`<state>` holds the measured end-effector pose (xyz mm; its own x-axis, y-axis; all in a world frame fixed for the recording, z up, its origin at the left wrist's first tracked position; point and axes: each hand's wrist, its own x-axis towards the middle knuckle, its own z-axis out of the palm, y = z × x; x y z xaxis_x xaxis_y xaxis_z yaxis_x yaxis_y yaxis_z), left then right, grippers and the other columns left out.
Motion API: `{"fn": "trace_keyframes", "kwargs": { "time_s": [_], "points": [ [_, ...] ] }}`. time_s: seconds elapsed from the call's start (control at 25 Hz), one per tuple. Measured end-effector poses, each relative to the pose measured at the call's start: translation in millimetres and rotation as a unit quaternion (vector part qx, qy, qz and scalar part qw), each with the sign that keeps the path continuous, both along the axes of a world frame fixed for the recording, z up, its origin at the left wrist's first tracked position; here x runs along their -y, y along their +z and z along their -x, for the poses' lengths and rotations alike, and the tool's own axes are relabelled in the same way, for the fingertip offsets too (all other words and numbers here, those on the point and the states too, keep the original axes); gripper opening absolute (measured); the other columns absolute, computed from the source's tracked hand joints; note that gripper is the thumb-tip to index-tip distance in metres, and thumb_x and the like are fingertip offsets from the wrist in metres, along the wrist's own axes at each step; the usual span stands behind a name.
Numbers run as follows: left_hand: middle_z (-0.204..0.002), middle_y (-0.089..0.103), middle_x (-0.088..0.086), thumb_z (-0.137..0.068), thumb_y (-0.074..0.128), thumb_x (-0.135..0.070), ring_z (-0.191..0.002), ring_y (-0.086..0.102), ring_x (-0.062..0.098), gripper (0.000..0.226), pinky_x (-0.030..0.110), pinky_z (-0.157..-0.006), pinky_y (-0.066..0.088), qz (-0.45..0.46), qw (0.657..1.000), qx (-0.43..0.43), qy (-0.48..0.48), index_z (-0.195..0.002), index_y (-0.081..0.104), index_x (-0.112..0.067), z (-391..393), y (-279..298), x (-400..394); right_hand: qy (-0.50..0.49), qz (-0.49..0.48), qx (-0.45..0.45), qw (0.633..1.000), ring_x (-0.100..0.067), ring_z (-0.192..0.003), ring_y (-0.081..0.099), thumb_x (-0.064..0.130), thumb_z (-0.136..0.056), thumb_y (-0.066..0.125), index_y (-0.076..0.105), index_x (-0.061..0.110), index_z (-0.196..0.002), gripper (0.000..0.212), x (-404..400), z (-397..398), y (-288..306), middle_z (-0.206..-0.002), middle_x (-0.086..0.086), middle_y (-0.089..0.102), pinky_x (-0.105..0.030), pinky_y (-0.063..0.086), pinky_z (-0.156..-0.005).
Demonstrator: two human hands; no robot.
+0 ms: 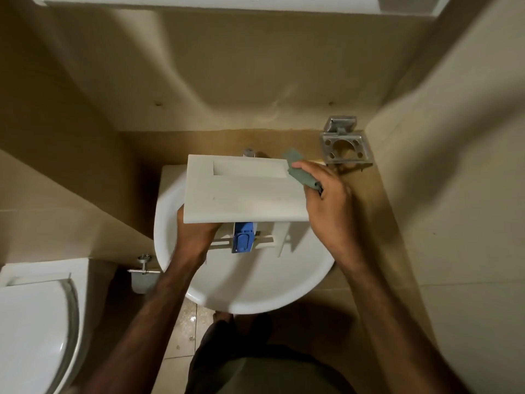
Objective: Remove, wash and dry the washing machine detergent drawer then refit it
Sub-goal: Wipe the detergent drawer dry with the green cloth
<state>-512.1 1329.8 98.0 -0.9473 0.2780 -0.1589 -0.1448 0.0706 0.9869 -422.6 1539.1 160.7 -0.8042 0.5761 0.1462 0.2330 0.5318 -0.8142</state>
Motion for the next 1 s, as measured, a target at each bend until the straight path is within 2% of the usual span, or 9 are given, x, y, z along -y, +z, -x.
{"fn": "trace_keyframes", "kwargs": {
  "time_s": [0.12,0.32,0.48,0.56,0.64,0.72,0.8,0.88,1.0],
  "points": [
    [-0.083,0.074,-0.032,-0.089,0.069,0.012,-0.085,0.070,-0.011,0.040,0.007,-0.073,0.053,0.013,1.000,0.021,0.018,-0.100,0.063,-0.026,-2,1,0,-0.046,0.113,-0.001,0.993,-0.005,-0.123,0.062,-0.003,-0.099,0.057,0.071,0.030,-0.131,0.048,-4,-27,-7,-0.124,0.030,0.062,-0.040,0.059,-0.101],
    [-0.112,0.078,-0.002,-0.087,0.081,-0.014,-0.111,0.072,0.021,0.030,0.043,-0.101,0.056,-0.051,0.992,0.075,0.087,-0.113,0.072,-0.025,11,1,5,-0.118,0.190,-0.014,0.975,-0.013,-0.116,0.066,0.004,-0.103,0.057,0.067,0.031,-0.132,0.041,-12,-51,-3,-0.128,0.014,0.064,-0.027,0.065,-0.075],
    [-0.120,0.075,-0.007,-0.079,0.079,-0.064,-0.123,0.064,0.017,0.058,0.045,-0.112,0.045,-0.041,0.984,0.166,0.052,-0.122,0.070,-0.026,8,16,2,-0.068,0.187,-0.068,0.978,0.002,-0.116,0.064,0.011,-0.104,0.061,0.062,0.035,-0.133,0.038,-3,-35,5,-0.123,0.028,0.064,-0.035,0.060,-0.097],
    [-0.115,0.069,-0.021,-0.089,0.066,-0.066,-0.118,0.059,0.003,0.044,0.033,-0.107,0.038,-0.055,0.979,0.192,0.039,-0.118,0.068,-0.033,4,26,-1,-0.061,0.082,-0.103,0.989,0.001,-0.123,0.061,0.006,-0.100,0.065,0.064,0.028,-0.137,0.044,4,-32,9,-0.132,0.020,0.064,-0.037,0.056,-0.104],
    [-0.111,0.073,-0.024,-0.097,0.055,-0.063,-0.108,0.066,-0.005,0.034,0.022,-0.099,0.044,-0.081,0.973,0.216,0.014,-0.115,0.069,-0.038,1,34,-3,-0.047,-0.098,-0.152,0.982,-0.014,-0.131,0.059,-0.002,-0.093,0.070,0.066,0.017,-0.138,0.050,14,-33,13,-0.141,0.000,0.060,-0.038,0.055,-0.104],
    [-0.095,0.080,-0.018,-0.102,0.050,-0.057,-0.086,0.075,-0.003,0.031,0.018,-0.072,0.056,-0.105,0.967,0.232,0.005,-0.110,0.071,-0.035,-4,44,-5,-0.037,-0.225,-0.186,0.956,-0.023,-0.128,0.060,-0.008,-0.087,0.074,0.068,0.009,-0.135,0.052,29,-31,10,-0.137,-0.013,0.060,-0.033,0.057,-0.102],
    [-0.081,0.079,-0.019,-0.106,0.048,-0.050,-0.071,0.074,-0.004,0.028,0.016,-0.057,0.055,-0.126,0.965,0.230,0.007,-0.104,0.070,-0.033,-7,50,-8,-0.050,-0.270,-0.191,0.942,-0.022,-0.118,0.065,-0.006,-0.088,0.076,0.067,0.007,-0.127,0.043,43,-23,3,-0.128,-0.014,0.065,-0.030,0.061,-0.092],
    [-0.074,0.078,-0.019,-0.106,0.048,-0.047,-0.066,0.073,-0.004,0.030,0.012,-0.051,0.052,-0.140,0.964,0.224,0.010,-0.097,0.071,-0.032,-8,52,-7,-0.053,-0.323,-0.151,0.933,-0.023,-0.104,0.069,-0.001,-0.087,0.075,0.071,0.009,-0.115,0.030,49,-13,-7,-0.120,-0.010,0.071,-0.033,0.062,-0.076],
    [-0.081,0.080,-0.006,-0.101,0.057,-0.052,-0.071,0.077,0.009,0.042,0.019,-0.054,0.057,-0.154,0.955,0.253,0.019,-0.080,0.084,-0.029,-5,50,-5,-0.035,-0.413,-0.044,0.909,-0.024,-0.092,0.063,0.009,-0.085,0.070,0.077,0.017,-0.102,0.020,54,-4,-22,-0.113,-0.004,0.072,-0.032,0.053,-0.060]
  ]
}}
